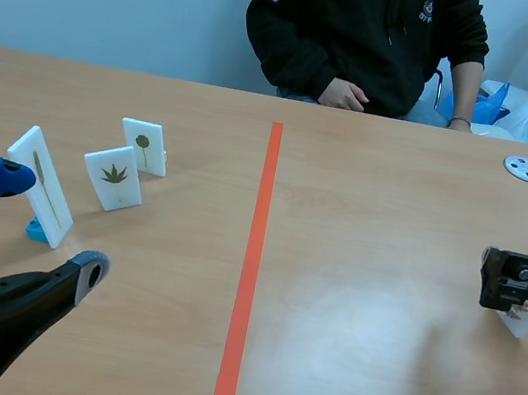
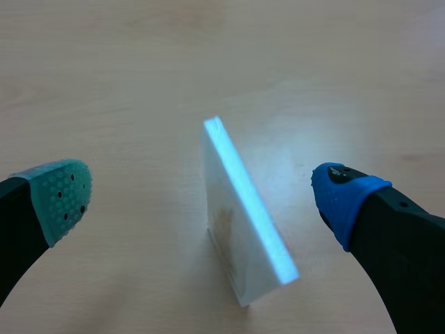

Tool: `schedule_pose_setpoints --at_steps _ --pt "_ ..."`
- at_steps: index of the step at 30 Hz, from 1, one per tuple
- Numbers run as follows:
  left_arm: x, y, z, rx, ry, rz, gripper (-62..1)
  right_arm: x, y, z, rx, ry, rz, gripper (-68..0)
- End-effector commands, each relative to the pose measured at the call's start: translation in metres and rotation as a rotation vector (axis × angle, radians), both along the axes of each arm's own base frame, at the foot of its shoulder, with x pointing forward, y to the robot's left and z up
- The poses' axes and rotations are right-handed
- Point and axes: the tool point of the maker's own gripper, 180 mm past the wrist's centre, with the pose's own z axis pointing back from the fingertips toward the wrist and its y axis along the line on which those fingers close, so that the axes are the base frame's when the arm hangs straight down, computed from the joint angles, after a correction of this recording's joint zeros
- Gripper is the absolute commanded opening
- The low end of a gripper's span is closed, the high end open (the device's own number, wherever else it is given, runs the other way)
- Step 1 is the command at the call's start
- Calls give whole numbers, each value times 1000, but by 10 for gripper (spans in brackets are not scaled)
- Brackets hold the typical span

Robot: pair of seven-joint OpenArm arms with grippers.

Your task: Sort the leaf by its shape. The table is split by an orange tape line. A compound leaf with several leaflets goes to the left side, a simple leaf with one blade goes to the right side. Return to the home posture when a red brick is placed on the table.

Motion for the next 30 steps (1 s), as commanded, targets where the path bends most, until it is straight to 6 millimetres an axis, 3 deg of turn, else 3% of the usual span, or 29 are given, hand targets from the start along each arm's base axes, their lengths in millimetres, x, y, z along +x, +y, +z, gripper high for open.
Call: schedule_pose_setpoints --at_steps 1,7,15,21,27,30 --pt "1 -3 9 -24 -25 -2 14 5 -10 29 -36 -65 10 4" --pt "1 -3 9 -24 -25 -2 14 -11 -10 58 -82 -87 33 4" --pt "1 -3 9 -24 -25 -2 14 -36 8 104 -157 -136 121 4" --pt "1 -3 9 -24 -25 -2 14 -52 58 118 -149 -122 300 4" --pt "1 -3 8 -23 -25 -2 14 -59 96 128 -132 -128 374 4" --pt "1 -3 8 -23 -25 -2 14 -63 116 124 -108 -113 416 4"
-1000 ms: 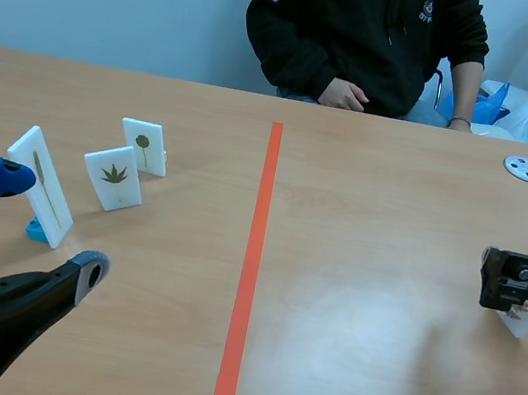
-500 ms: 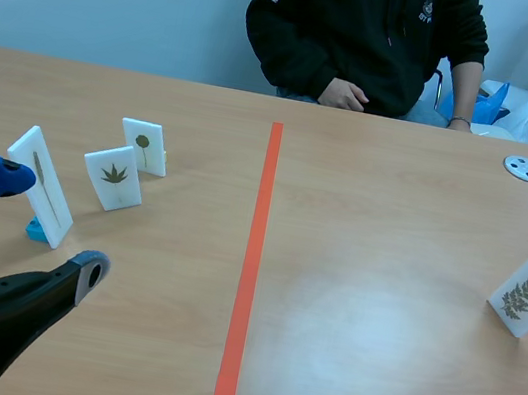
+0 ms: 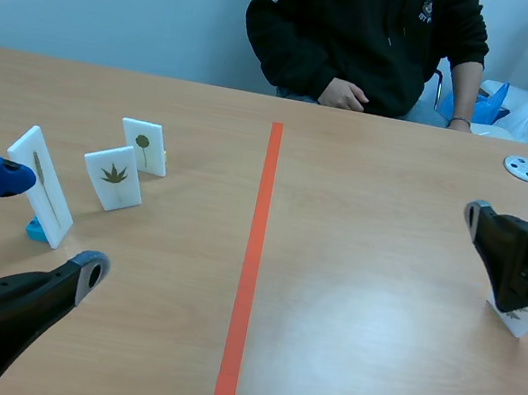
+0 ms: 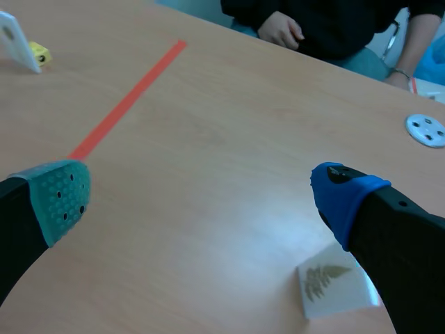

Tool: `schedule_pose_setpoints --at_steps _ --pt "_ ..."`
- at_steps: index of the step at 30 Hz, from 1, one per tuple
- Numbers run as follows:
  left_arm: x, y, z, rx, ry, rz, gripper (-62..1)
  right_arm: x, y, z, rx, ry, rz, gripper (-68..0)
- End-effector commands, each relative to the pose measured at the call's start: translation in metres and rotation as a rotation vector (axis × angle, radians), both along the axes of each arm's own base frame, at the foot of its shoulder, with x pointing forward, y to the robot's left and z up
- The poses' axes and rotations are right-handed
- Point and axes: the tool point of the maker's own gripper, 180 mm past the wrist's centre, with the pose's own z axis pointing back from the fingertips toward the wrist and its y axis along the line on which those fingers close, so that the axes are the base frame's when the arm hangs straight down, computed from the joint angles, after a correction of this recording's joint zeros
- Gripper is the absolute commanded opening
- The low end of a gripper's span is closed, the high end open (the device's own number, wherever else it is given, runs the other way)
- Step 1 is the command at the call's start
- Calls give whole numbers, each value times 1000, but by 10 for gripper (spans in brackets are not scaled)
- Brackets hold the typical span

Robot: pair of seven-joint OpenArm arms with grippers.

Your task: Sort the leaf by its shape. The table is split by an orange tape line. A compound leaf with several leaflets goes to the left side, a simple leaf with one blade goes to the right side. Return to the home posture when a red brick is placed on the table.

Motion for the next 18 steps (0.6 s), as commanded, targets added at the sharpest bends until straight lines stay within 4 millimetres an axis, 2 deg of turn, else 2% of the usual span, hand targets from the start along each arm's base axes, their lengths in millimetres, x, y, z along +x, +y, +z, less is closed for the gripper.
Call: schedule_pose_setpoints --at_steps 1,9,13,18 --pt "1 -3 8 -23 -25 -2 14 -1 11 1 16 -1 28 4" --pt "1 -3 8 -23 -25 -2 14 -22 68 -6 54 59 175 4" --pt "1 -3 8 -23 -25 -2 14 -34 82 -8 51 90 211 4" --pt "1 -3 8 -22 -23 -1 14 -48 86 -13 54 128 222 4"
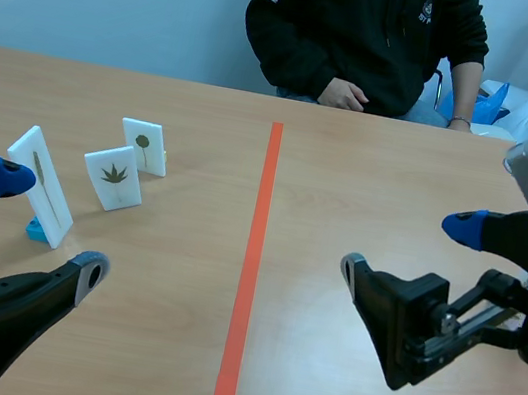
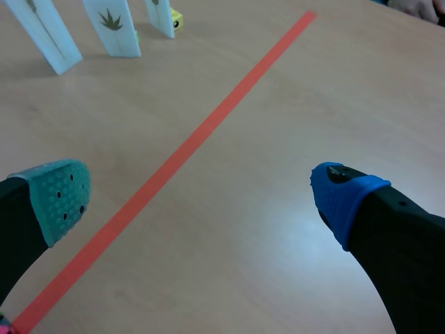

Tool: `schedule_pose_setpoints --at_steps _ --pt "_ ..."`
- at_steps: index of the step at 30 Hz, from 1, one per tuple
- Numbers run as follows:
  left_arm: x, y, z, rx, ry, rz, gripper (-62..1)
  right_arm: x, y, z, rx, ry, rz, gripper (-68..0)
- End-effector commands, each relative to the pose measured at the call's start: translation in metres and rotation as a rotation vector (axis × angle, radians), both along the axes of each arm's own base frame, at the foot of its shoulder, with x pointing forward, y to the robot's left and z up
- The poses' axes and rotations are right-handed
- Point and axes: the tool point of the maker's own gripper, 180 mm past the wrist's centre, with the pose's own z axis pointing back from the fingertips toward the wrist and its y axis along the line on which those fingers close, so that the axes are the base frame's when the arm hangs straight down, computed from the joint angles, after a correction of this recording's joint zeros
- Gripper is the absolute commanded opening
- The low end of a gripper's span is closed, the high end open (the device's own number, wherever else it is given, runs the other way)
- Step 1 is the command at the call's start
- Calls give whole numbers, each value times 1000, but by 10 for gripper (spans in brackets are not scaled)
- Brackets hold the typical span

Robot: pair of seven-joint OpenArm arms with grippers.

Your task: Sort the leaf by its shape. The table is split by an orange tape line. A compound leaf with several leaflets goes to the left side, a simple leaf with one blade goes to the right side. Return to the home posture when a red brick is placed on the table.

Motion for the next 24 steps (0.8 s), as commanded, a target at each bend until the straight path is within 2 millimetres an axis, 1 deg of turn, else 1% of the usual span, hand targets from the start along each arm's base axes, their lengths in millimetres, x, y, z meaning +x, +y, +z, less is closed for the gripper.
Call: schedule_pose_setpoints --at_steps 1,5,10,24 --pt "1 -3 9 -23 -25 -2 14 -1 -2 5 0 -13 0 4" --pt "1 -3 8 -23 -25 -2 14 -3 -2 3 1 -5 -5 4" --pt "1 -3 8 -23 -25 -2 14 -1 -6 2 -9 -7 -30 4" --pt "1 -3 8 -23 -25 -2 14 -1 -6 2 -9 -7 -30 4"
